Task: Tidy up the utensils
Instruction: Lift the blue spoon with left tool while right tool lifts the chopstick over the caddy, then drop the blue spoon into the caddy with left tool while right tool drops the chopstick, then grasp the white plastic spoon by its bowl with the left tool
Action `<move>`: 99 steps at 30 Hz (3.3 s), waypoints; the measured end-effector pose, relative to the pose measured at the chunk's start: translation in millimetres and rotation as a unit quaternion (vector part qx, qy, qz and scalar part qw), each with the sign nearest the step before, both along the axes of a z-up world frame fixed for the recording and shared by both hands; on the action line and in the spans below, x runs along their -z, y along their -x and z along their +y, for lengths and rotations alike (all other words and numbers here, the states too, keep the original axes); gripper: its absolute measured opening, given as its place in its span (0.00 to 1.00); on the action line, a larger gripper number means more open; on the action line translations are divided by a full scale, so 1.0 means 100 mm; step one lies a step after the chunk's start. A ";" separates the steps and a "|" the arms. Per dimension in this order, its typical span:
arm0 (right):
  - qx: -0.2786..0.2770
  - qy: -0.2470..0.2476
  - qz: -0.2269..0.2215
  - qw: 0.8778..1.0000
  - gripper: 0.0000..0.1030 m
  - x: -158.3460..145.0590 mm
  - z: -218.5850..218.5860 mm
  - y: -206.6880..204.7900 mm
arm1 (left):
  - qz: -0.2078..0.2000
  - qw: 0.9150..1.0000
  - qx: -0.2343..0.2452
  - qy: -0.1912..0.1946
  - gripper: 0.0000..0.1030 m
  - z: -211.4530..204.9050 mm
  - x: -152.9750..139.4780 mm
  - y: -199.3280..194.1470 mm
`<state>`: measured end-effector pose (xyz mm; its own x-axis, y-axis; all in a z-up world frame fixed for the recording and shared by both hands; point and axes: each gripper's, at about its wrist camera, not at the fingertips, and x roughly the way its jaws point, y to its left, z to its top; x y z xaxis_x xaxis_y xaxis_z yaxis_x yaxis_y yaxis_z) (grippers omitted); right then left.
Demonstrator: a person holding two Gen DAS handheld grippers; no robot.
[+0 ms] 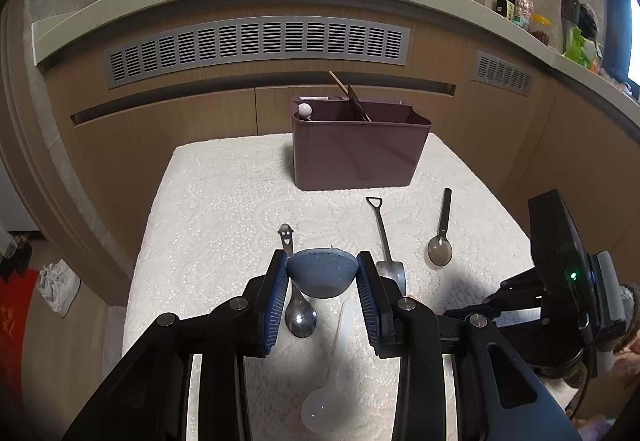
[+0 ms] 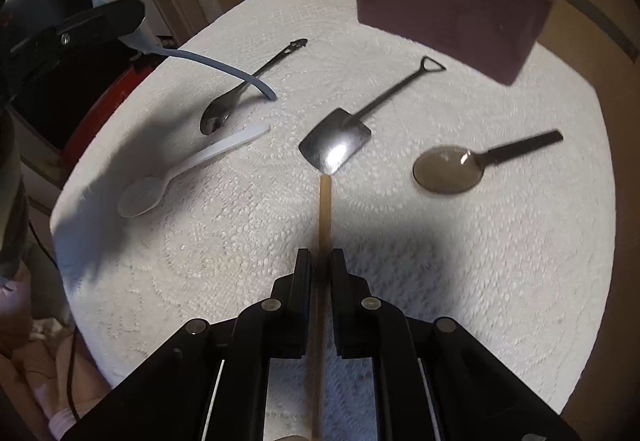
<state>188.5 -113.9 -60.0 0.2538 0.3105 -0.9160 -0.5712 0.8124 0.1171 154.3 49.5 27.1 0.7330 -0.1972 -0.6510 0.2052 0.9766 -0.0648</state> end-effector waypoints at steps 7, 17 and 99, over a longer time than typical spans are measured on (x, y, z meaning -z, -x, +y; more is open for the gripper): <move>0.034 -0.002 -0.065 0.997 0.05 -0.26 -0.08 0.07 | -0.014 1.000 0.007 0.000 0.34 0.00 -0.11 0.11; 0.130 -0.090 -0.155 0.975 0.05 -1.02 -0.59 0.03 | -0.048 0.999 0.017 0.007 0.34 -0.08 -0.46 0.09; 0.260 0.054 -0.116 0.957 0.86 -0.08 -0.81 -0.54 | 0.133 0.991 0.028 0.020 0.65 0.19 0.83 -0.07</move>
